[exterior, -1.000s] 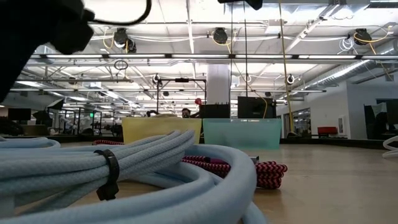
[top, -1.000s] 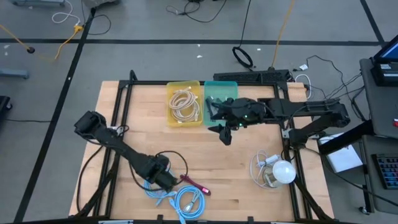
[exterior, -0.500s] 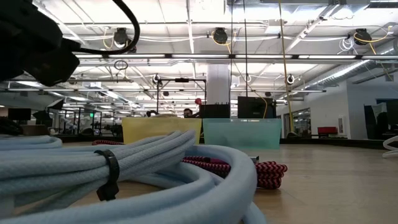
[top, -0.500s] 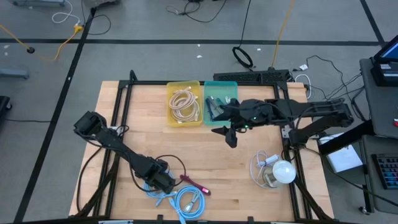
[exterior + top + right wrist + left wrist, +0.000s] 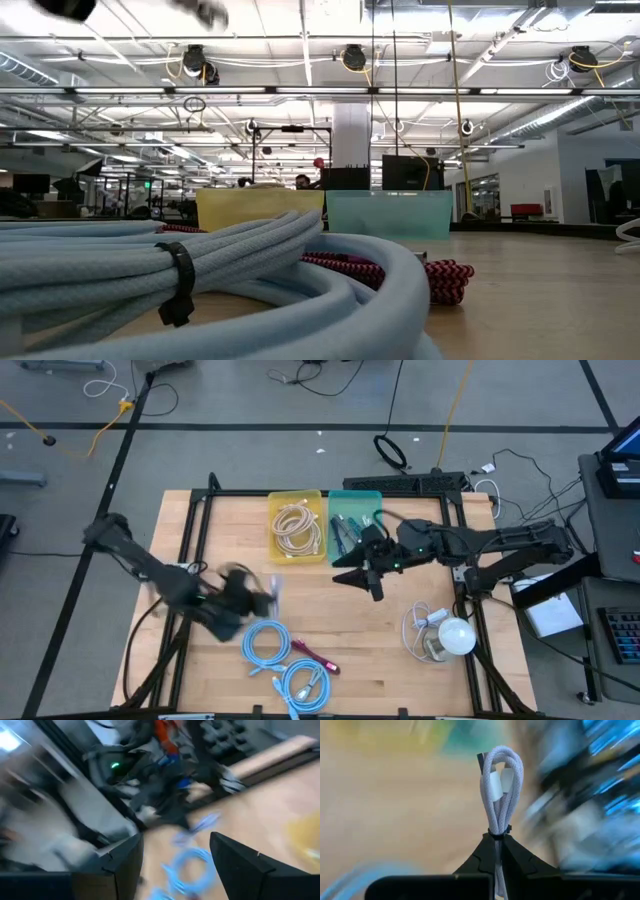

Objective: Pick and place USB-C Cables
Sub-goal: Put the small purple charger cable into the green bin

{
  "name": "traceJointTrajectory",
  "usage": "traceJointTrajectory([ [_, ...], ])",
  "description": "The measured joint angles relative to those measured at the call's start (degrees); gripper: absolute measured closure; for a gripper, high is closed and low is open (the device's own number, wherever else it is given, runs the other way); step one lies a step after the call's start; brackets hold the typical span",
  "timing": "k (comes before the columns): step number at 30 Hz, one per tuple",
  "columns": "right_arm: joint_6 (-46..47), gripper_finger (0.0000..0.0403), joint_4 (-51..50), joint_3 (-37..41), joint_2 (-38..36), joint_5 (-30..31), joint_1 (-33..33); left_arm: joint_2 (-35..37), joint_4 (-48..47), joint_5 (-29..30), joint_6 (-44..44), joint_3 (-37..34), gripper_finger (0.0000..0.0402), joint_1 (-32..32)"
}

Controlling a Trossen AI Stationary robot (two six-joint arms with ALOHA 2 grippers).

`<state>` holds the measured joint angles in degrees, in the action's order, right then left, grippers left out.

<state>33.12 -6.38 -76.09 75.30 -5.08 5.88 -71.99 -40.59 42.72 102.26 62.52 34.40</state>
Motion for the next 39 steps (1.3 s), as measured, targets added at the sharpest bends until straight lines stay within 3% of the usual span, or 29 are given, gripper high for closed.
traceJointTrajectory([
  [2,6.02,0.0179,11.90,4.54,-0.03,-3.75,-0.89,3.99,3.68,11.22,-7.07,0.00,0.0392,0.69],
  [4,13.51,0.0179,25.02,9.63,0.04,-7.16,-1.95,6.90,10.08,16.39,-17.76,0.00,0.0392,-0.07],
  [7,20.95,0.0179,40.70,15.77,1.41,-8.52,-3.49,8.16,23.01,14.28,-34.62,0.00,0.0392,-3.18],
  [9,22.15,0.0179,45.68,18.99,1.58,-8.30,-3.97,7.50,32.05,10.18,-44.07,0.00,0.0392,-5.14],
  [12,21.14,0.0179,49.74,20.21,1.47,-6.79,-3.99,5.45,42.46,4.41,-51.35,0.00,0.0392,-8.17],
  [23,19.33,0.0179,51.15,20.23,1.54,-3.79,-2.80,-5.14,54.37,-11.96,-49.42,-0.04,0.0392,-15.22],
  [30,17.21,0.0179,51.30,20.21,1.52,-1.44,-0.56,-6.44,58.45,-15.98,-49.93,-0.04,0.0392,-18.32],
  [39,16.92,0.0179,50.75,20.19,1.49,-1.02,-0.54,-5.03,58.02,-15.29,-51.54,-0.07,0.0392,-17.49],
])
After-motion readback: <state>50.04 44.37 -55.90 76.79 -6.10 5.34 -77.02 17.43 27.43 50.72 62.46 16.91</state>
